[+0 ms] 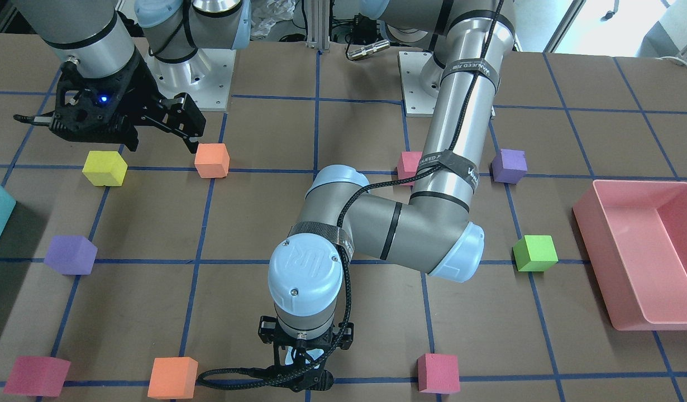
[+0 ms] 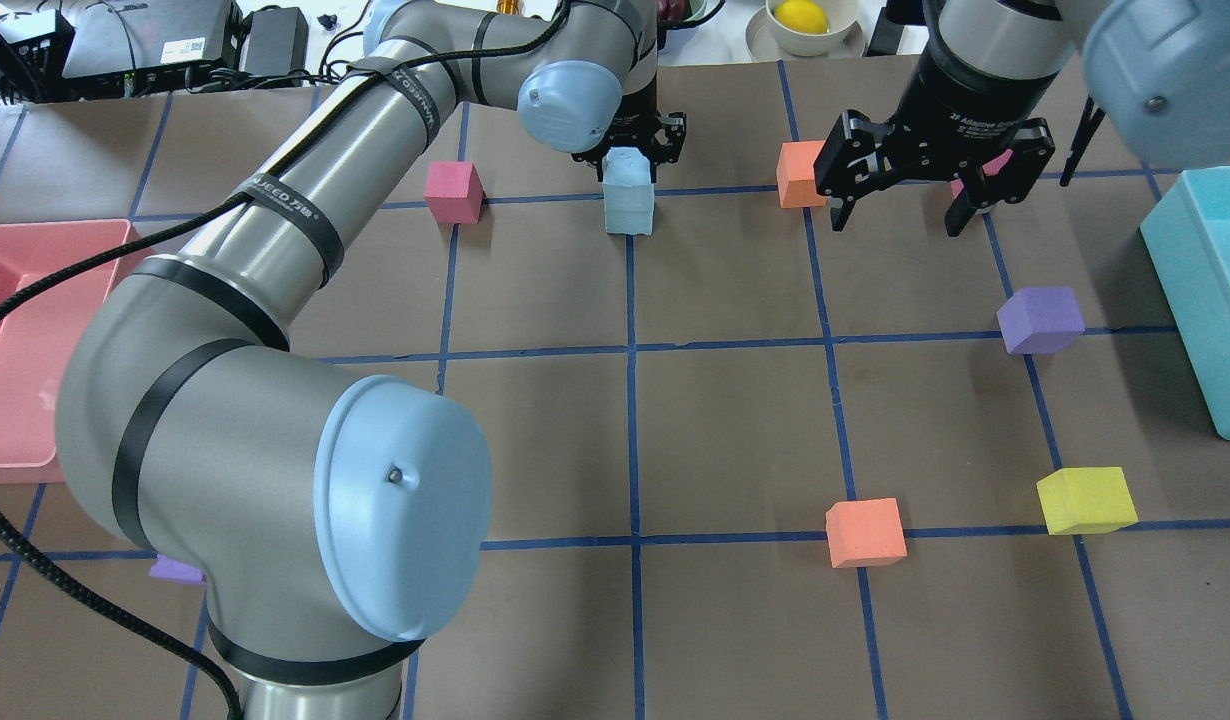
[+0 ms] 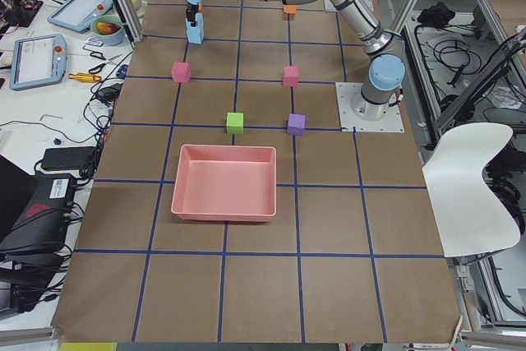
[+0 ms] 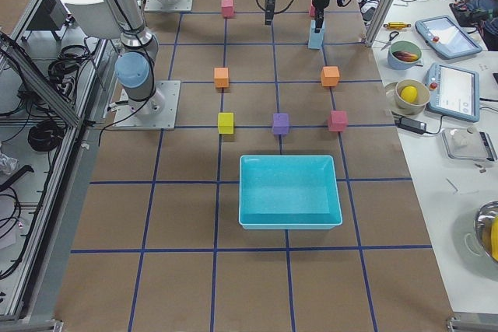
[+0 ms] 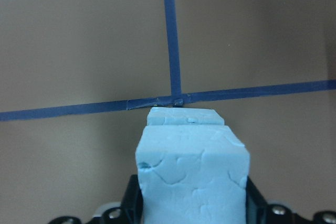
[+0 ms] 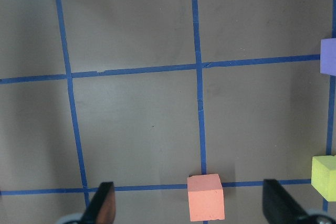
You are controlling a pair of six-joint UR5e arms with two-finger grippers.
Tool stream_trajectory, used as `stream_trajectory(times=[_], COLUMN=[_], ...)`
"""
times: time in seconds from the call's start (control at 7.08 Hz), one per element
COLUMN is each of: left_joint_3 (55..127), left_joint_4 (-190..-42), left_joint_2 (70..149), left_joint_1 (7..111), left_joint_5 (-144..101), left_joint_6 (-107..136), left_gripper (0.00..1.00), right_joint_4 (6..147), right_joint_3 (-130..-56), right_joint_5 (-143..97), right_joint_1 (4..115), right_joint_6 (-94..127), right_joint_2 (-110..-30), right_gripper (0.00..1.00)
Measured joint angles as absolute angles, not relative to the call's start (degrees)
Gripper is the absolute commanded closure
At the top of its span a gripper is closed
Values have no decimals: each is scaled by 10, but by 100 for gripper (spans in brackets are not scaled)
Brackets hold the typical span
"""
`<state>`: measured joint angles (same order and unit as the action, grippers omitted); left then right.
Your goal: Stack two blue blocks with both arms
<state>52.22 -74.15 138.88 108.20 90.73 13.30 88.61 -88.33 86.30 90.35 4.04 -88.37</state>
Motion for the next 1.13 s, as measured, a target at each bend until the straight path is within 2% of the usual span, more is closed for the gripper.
stream_trajectory(times=[0.42, 1.13], left_joint_3=[523, 538], left_joint_4=[-790, -1043], left_joint_2=[1336, 1140], left_joint_1=[1071, 975], left_joint_5=[901, 891], left_joint_6=[127, 9], left_gripper=[0, 0], right_joint_4=[873, 866], right_joint_3=[-883, -883], right_joint_5=[863, 870], right_joint_1=[904, 903], right_joint_6=[40, 41], right_joint_2=[-886, -888], right_gripper=[0, 0])
